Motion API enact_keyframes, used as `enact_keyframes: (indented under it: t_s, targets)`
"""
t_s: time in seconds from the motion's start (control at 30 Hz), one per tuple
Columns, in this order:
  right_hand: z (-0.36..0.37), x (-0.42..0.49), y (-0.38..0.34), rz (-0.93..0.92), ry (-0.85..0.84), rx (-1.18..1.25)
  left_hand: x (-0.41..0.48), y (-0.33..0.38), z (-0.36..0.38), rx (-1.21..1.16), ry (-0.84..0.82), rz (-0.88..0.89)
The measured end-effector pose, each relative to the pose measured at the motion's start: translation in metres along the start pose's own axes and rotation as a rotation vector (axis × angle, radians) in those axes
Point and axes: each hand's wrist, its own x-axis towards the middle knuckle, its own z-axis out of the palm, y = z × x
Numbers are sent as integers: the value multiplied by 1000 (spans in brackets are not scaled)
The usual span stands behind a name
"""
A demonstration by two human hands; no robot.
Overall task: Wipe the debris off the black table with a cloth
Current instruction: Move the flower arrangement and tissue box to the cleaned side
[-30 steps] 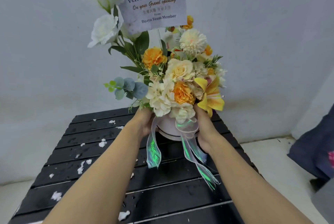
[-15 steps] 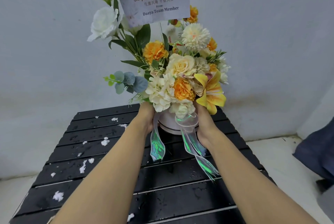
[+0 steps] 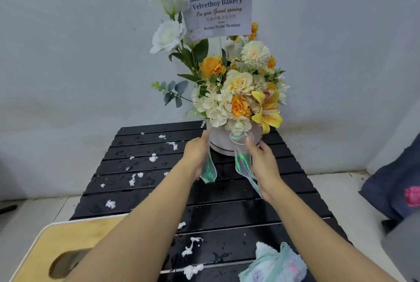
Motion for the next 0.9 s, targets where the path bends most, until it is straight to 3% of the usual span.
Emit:
enact_keyframes:
  t_s: [0.2,0.4,0.5,0.6,0.7,0.83,0.9]
  targets:
    - [16,-81,-11,-28,-22,-50,-90,6,-23,337,63,92]
    - [59,-173,-13,-26,-83,-76,-198,10,-62,627,70,449]
    - [87,-216,-13,9,-155,-92,-241,-4,-104,779,218,649]
    - [113,-247,-2,42,-226,-170,-271,-26,-158,878,533,746]
    - [133,-271,12,83,-262,-200,-291,-57,-205,854,744,573]
    - [147,-287,29,113,-199,-168,-304,-85,-229,328,570,155]
    - [150,-290,34,148,-174,-125,-307,-88,-226,147,488,48]
